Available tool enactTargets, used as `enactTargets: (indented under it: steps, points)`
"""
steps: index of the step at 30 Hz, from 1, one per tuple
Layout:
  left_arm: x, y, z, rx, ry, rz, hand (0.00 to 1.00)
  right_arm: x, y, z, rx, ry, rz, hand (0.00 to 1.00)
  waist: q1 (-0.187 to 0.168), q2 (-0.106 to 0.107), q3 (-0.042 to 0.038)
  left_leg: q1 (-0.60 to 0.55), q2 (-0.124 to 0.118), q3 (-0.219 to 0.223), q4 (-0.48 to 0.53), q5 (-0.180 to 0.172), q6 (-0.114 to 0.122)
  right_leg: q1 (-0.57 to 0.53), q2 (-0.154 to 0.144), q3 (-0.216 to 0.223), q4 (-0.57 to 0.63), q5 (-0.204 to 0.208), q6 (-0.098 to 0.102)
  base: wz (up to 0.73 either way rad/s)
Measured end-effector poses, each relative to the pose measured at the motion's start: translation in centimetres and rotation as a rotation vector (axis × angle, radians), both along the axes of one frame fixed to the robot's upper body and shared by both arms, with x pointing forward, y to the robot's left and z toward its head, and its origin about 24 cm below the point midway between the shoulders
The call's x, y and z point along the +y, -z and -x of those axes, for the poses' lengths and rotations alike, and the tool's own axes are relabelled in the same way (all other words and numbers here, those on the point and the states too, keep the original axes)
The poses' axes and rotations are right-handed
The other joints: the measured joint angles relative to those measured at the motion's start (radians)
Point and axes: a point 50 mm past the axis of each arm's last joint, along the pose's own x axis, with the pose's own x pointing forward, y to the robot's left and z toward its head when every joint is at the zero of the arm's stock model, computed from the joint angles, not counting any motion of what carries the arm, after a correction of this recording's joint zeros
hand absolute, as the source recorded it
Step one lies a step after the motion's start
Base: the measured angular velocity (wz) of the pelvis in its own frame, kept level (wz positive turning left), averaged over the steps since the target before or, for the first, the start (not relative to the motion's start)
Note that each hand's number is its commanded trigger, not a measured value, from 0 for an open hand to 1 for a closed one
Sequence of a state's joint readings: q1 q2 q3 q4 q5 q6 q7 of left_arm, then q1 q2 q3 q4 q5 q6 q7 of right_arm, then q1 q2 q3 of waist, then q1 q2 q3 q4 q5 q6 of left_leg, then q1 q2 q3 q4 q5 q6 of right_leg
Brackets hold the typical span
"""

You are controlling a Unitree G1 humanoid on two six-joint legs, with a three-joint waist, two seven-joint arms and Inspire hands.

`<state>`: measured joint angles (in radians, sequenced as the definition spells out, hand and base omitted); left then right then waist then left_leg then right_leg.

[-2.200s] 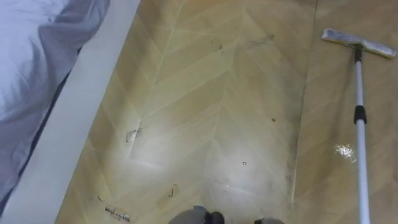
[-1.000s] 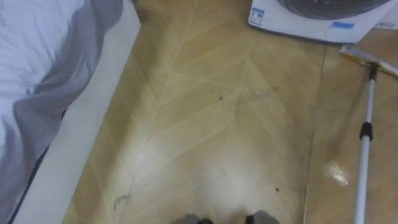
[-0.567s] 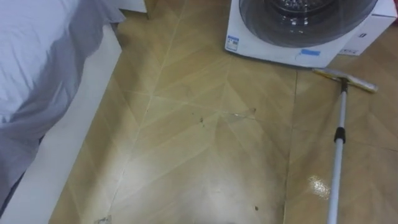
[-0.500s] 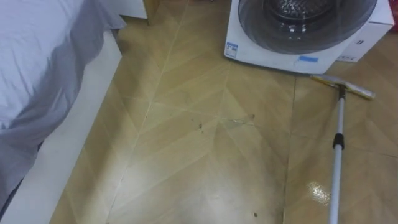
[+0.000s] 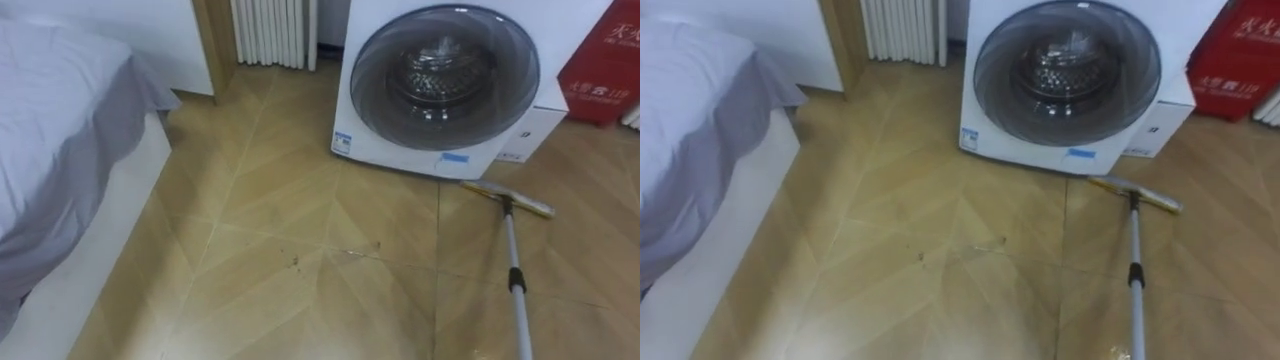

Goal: Mop floor

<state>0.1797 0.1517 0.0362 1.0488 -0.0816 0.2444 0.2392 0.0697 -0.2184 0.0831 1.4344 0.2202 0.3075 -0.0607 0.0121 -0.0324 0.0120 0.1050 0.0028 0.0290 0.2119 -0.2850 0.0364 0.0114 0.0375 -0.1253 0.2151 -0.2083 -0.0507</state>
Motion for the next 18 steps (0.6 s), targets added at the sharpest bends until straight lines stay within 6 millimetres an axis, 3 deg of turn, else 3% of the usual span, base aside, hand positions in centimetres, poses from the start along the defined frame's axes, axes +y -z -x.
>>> enactTargets:
  steps: [6, 18]
  points:
    - [0.3, -0.1, 0.2, 0.088, 0.214, -0.06, 0.0, 0.0, 0.0, -0.5, -0.01, -0.022, -0.009, 1.0, -0.006, 0.002, -0.0023, 0.016, 0.002, 0.01, 0.0, 0.0, 0.0, 0.012, 0.002, 0.01, -0.001, 0.004, -0.001, -0.05]
    - [0.2, 0.0, 0.3, 0.122, 0.236, -0.046, 0.0, 0.2, 0.1, -1.9, -0.053, -0.02, -0.013, 1.0, -0.007, 0.011, -0.0004, 0.031, 0.005, 0.023, -0.017, 0.001, 0.002, 0.015, 0.006, 0.023, 0.004, 0.023, 0.001, -0.03]
